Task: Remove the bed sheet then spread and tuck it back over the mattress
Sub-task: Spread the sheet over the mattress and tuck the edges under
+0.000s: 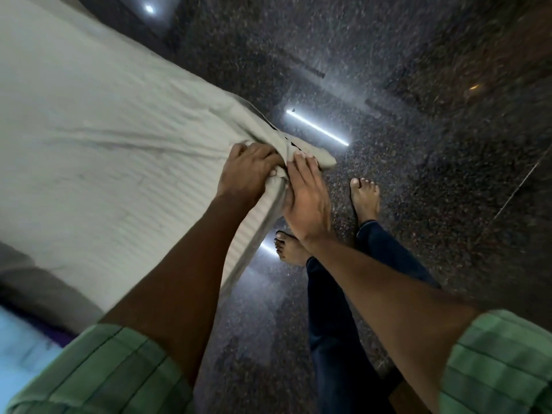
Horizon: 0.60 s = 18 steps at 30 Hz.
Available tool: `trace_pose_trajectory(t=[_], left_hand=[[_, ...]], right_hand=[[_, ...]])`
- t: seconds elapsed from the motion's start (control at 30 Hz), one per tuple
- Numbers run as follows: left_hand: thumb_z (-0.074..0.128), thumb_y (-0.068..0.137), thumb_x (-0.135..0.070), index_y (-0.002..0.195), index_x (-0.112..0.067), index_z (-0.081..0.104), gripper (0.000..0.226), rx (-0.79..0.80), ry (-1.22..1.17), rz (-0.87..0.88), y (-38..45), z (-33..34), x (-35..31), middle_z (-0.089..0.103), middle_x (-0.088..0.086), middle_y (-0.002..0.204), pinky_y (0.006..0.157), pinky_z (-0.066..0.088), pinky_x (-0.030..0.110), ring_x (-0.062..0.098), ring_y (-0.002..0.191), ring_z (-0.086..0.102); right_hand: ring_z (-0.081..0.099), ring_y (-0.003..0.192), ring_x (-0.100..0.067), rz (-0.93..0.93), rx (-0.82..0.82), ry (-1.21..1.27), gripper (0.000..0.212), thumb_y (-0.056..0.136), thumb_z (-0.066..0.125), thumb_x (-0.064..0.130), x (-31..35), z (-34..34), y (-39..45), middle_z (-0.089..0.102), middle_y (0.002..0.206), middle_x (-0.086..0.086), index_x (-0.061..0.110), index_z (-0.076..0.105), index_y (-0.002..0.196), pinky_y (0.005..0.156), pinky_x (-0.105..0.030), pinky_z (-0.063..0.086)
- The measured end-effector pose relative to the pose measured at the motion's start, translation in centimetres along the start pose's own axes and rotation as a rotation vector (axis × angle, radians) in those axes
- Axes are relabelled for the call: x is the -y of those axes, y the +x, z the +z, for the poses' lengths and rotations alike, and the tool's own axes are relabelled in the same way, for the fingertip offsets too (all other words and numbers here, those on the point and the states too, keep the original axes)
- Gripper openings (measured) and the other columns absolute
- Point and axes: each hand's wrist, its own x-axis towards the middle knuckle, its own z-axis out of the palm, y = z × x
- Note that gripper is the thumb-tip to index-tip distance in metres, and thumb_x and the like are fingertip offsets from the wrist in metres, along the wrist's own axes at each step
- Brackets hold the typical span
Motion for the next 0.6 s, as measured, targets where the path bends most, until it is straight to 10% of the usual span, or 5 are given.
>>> trace_pose_trajectory(t=[0.37,0.5,0.6], left_hand=[[0.058,0.097,-0.019,0.115,-0.023,0.071,0.022,0.098,-0.013,0.003,0.9,-2.2,1.1,0.070,0.001,0.115,0.086,0.041,0.040,0.028,0.110,0.055],[0.062,0.096,-0.021,0.110,-0.018,0.074,0.019,0.086,-0.072,0.015,0.5,-2.8,1.1,0.073,0.005,0.109,0.086,0.041,0.040,0.030,0.107,0.057],[0.066,0.095,-0.021,0.107,-0.019,0.074,0.016,0.109,-0.113,0.013,0.9,-3.0,1.4,0.073,0.004,0.109,0.090,0.044,0.040,0.029,0.108,0.057]], right_hand=[[0.033,0.151,-0.013,0.149,0.086,0.441,0.052,0.105,0.033,0.025,2.4,1.4,-1.5,0.043,0.160,-0.002,0.016,0.046,0.154,0.124,-0.025,0.023],[0.051,0.138,-0.015,0.709,0.167,1.063,0.047,0.103,0.044,0.034,2.1,3.5,0.4,0.059,0.146,0.002,0.023,0.055,0.147,0.121,-0.038,0.035],[0.041,0.145,-0.027,0.931,0.393,0.957,0.059,0.106,0.042,0.041,-0.4,4.1,2.7,0.045,0.156,-0.008,0.009,0.042,0.155,0.122,-0.040,0.030]])
